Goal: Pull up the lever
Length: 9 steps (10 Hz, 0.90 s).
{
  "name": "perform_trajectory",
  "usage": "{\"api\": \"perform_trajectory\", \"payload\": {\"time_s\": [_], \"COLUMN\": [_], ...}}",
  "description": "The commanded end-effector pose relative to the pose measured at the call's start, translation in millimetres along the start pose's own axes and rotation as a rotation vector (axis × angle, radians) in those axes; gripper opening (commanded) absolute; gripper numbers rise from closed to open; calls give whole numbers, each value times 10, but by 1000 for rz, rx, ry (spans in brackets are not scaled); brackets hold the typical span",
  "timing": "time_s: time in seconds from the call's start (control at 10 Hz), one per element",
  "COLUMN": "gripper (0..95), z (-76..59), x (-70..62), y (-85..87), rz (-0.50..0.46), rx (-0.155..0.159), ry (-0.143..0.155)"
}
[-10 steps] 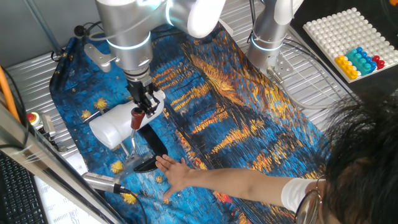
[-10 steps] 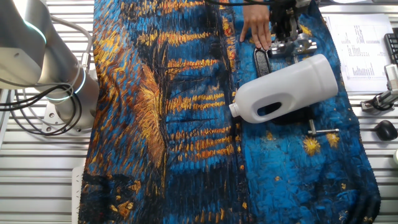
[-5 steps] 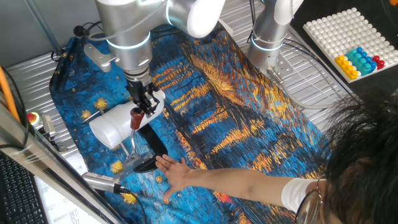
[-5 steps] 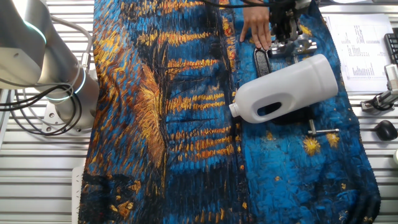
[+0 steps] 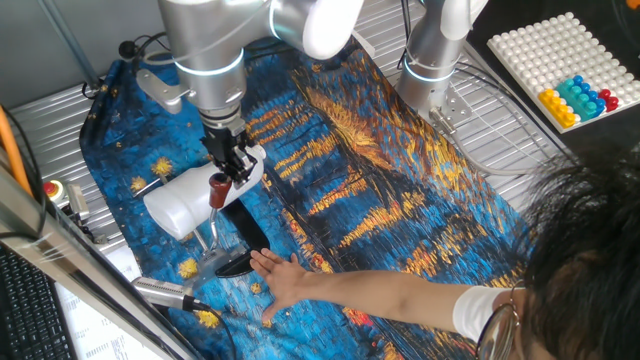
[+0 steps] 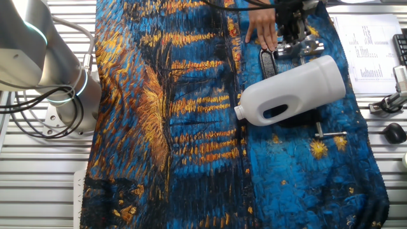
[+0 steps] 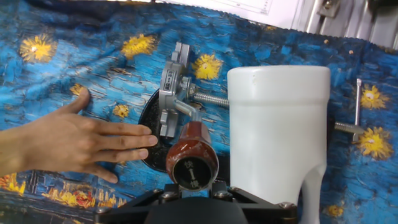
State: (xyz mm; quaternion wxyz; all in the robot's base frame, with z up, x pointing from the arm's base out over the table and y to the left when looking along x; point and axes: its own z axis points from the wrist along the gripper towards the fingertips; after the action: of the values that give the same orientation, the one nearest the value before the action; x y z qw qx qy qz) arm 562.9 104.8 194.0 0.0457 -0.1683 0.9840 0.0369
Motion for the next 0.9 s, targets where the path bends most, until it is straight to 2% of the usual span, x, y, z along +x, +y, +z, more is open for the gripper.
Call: {"api": "perform_trajectory", "payload": {"time_s": [0.1,0.2,0.7,0.9], "gripper": [190,190,190,190], "z": [-4,-4,-4,-4], "x": [12,12,12,12], "y": [0,0,0,0], "rz": [-1,-3,16,13], "rx": [3,8,24,29], "ry": [-7,-24,-28,-45]}}
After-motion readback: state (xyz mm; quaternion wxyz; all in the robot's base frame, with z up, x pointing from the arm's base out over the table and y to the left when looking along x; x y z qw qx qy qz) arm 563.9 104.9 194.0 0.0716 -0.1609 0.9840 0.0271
